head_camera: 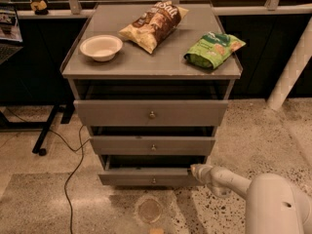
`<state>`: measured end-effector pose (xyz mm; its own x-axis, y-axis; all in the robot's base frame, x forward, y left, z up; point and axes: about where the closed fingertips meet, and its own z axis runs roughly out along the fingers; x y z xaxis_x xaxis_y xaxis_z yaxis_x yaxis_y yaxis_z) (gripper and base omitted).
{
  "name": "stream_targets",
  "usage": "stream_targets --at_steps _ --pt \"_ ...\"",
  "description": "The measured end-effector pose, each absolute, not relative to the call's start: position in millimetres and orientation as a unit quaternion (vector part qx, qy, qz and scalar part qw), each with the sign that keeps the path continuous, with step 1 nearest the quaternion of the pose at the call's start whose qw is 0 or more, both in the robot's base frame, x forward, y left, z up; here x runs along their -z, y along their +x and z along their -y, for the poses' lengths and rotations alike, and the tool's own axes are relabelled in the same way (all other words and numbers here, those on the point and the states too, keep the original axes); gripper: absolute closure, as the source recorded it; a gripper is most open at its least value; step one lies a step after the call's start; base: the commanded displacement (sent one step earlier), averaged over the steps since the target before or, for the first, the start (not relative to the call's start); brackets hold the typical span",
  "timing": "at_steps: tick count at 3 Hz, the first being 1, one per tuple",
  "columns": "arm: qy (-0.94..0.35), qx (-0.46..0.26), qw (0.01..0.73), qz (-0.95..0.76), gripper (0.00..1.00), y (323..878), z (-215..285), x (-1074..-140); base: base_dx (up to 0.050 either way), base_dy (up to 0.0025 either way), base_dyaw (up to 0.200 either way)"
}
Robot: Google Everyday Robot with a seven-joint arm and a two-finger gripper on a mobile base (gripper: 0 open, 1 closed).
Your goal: Open bottom drawer
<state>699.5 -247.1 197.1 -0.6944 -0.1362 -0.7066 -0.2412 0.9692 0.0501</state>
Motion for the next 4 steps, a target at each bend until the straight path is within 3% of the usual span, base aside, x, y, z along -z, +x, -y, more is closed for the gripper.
stream_targets --at_steps 2,4 --pt "-0.128 -0.108 0.337 -0.926 1.00 674 246 -192 0.000 0.00000 0.000" --pt "-0.164 -0.091 0.360 -0.914 1.00 708 187 -201 0.000 0.00000 0.000"
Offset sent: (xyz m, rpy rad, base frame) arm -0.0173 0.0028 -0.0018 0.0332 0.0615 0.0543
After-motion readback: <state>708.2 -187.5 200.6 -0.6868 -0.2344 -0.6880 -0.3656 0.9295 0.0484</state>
